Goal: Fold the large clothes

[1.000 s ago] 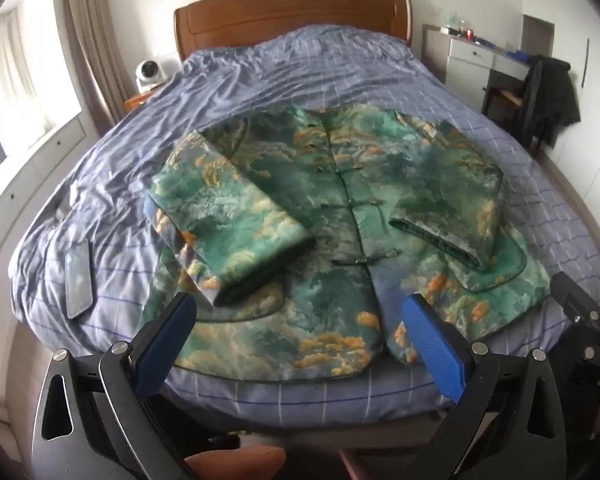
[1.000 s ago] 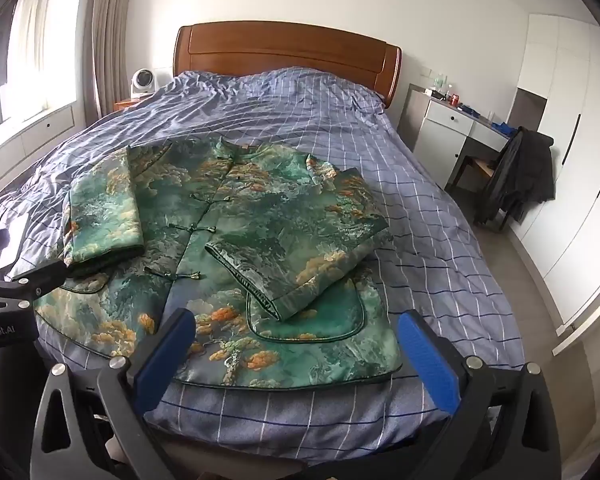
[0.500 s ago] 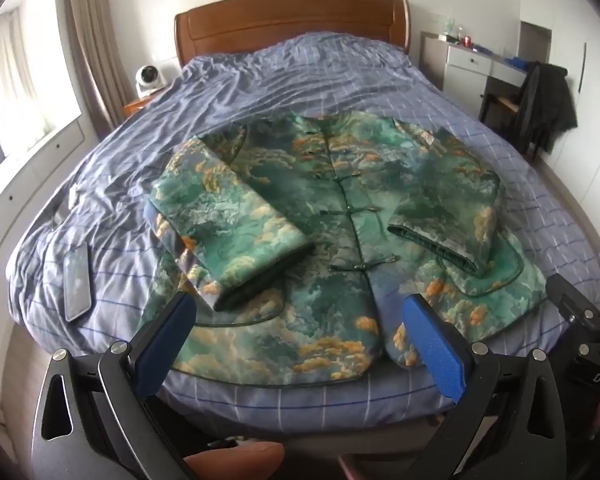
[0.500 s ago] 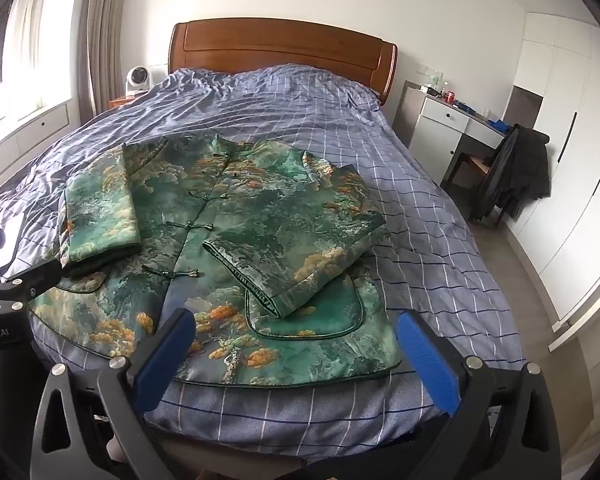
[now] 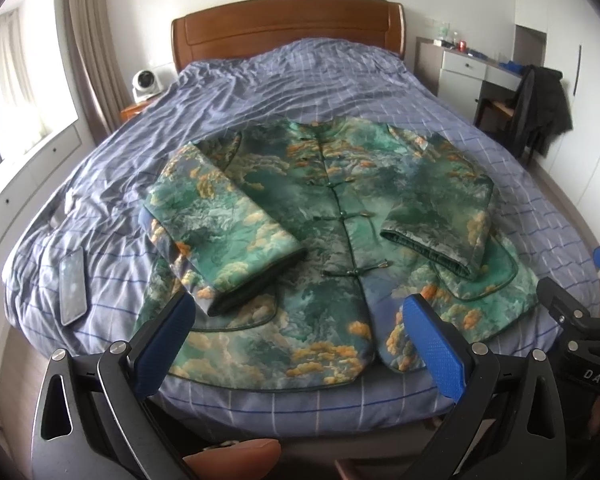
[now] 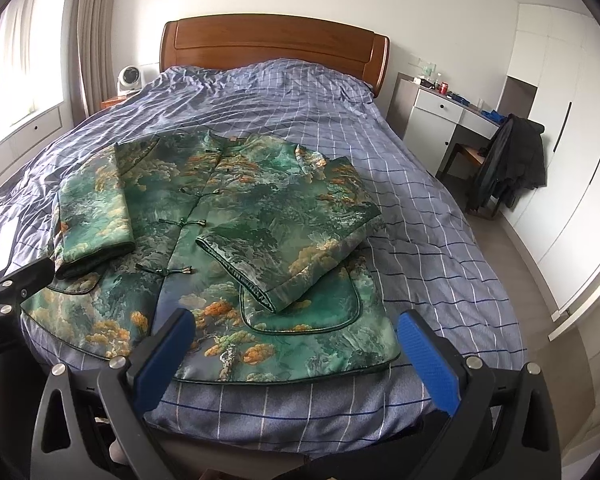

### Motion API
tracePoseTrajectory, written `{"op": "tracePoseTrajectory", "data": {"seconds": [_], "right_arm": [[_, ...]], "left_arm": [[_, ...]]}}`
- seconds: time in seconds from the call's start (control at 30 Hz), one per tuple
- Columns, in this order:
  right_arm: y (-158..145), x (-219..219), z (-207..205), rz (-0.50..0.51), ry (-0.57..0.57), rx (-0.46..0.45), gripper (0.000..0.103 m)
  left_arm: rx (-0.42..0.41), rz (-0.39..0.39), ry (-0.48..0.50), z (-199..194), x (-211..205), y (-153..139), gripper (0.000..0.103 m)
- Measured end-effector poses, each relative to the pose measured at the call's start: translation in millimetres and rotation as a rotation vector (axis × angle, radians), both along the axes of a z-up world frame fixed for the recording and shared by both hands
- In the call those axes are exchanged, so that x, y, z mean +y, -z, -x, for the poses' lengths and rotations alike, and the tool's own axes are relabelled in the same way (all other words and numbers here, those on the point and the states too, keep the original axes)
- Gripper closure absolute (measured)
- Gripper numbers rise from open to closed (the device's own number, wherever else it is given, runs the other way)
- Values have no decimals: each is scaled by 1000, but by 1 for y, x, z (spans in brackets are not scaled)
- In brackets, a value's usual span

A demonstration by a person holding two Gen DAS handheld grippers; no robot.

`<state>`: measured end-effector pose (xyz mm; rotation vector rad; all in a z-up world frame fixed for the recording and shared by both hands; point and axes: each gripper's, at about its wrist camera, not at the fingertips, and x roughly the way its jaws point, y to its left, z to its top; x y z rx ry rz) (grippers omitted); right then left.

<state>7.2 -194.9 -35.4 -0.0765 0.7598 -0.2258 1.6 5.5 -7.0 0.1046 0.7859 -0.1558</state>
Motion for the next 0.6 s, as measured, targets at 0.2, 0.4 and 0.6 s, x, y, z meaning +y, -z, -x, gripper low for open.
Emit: {"op": "tracePoseTrajectory", "data": {"seconds": [0.2, 0.4, 0.6], "right_arm": [[1, 1, -1, -2, 2, 6, 0], [4, 1, -2, -3, 7, 19, 0], [5, 0, -2, 2, 17, 21, 0]], "left_arm": [[13, 4, 1, -1, 0, 3, 0], [20, -2, 0, 0, 1, 6, 0], [21, 0, -2, 0, 2, 6, 0]]}}
